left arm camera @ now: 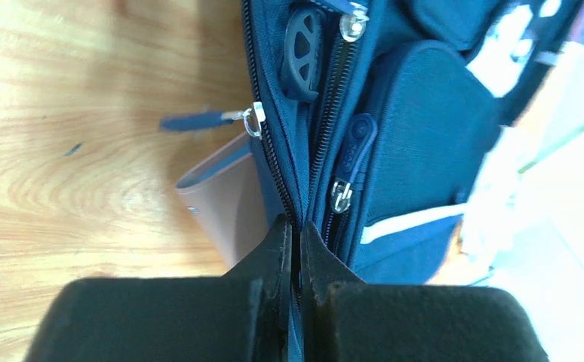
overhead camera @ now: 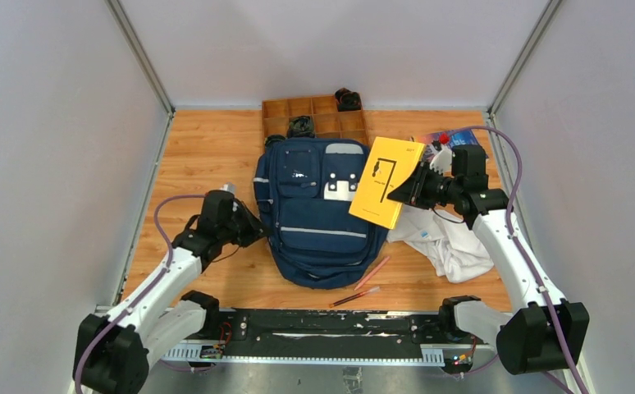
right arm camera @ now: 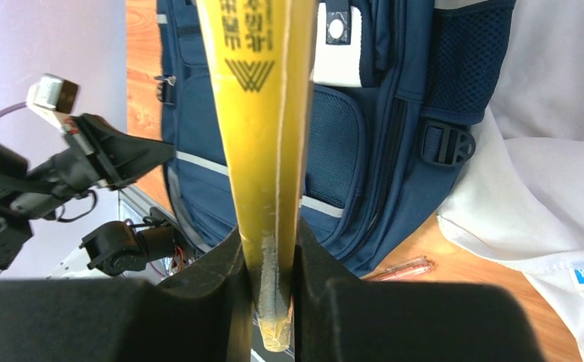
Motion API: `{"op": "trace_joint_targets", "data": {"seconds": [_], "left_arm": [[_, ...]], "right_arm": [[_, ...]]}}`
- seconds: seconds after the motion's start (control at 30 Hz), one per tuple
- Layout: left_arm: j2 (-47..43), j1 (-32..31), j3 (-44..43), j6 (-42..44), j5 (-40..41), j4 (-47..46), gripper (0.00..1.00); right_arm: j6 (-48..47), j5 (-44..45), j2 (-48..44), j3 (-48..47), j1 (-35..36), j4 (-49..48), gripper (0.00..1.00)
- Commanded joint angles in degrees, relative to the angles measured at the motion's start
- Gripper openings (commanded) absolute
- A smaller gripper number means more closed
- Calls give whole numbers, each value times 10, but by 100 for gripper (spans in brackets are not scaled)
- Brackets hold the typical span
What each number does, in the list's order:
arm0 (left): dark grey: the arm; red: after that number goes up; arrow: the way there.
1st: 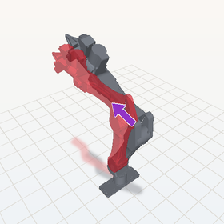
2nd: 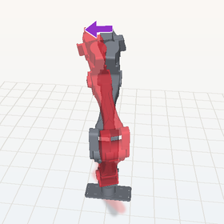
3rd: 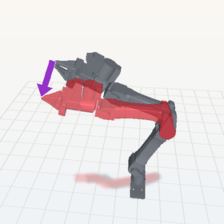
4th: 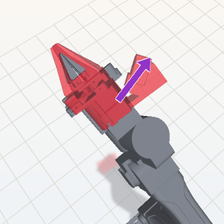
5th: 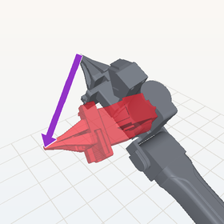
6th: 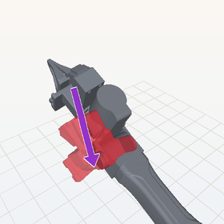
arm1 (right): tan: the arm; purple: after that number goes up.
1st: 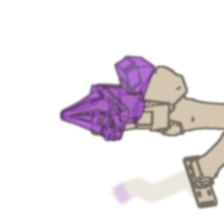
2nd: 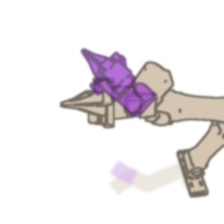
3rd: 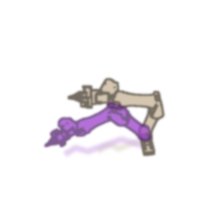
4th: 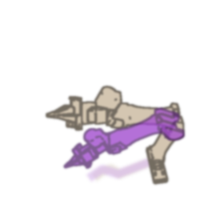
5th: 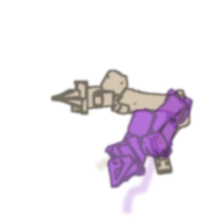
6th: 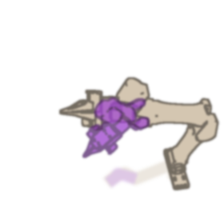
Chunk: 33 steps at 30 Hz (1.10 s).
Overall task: Pack the student bag
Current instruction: Pick up the student bag at the center of the board.
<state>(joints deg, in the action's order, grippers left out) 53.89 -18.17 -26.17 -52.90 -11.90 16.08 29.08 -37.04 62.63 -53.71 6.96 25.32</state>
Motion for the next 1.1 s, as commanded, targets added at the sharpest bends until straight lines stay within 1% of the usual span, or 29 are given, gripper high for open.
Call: {"op": "trace_joint_targets", "data": {"seconds": [0.0, 0.1, 0.2, 0.4, 0.47, 0.57, 0.63, 0.7, 0.77, 0.83, 1.07], "left_arm": [[-63, 0, -90, -10, -17, 5, 0], [-79, -3, -146, -24, -15, -1, 0], [-71, -12, -201, -30, -10, -26, 0], [-2, -59, -281, -22, -14, -136, 0], [23, -72, -310, -18, -15, -157, 0], [59, -84, -377, 9, -15, -158, 0], [73, -86, -424, 23, -11, -158, 0], [78, -86, -456, 35, 1, -158, 0], [73, -86, -481, 52, 23, -149, 0], [56, -85, -497, 74, 67, -120, 0], [-66, -80, -492, 120, 221, -42, 0]], "right_arm": [[-11, -17, -7, -20, -3, -22, 0], [-14, -12, -6, -31, -3, -15, 0], [-16, -7, -6, -42, -3, -10, 0], [-22, 28, -17, -58, -3, 11, 0], [-30, 58, -25, -66, -2, 30, 0], [-47, 134, -38, -80, -3, 74, 0], [-57, 180, -43, -81, -3, 99, 0], [-63, 203, -47, -79, -3, 115, 0], [-63, 207, -54, -73, -3, 118, 0], [-62, 206, -61, -69, -3, 118, 0], [-69, 202, -59, -73, -2, 117, 0]]}}
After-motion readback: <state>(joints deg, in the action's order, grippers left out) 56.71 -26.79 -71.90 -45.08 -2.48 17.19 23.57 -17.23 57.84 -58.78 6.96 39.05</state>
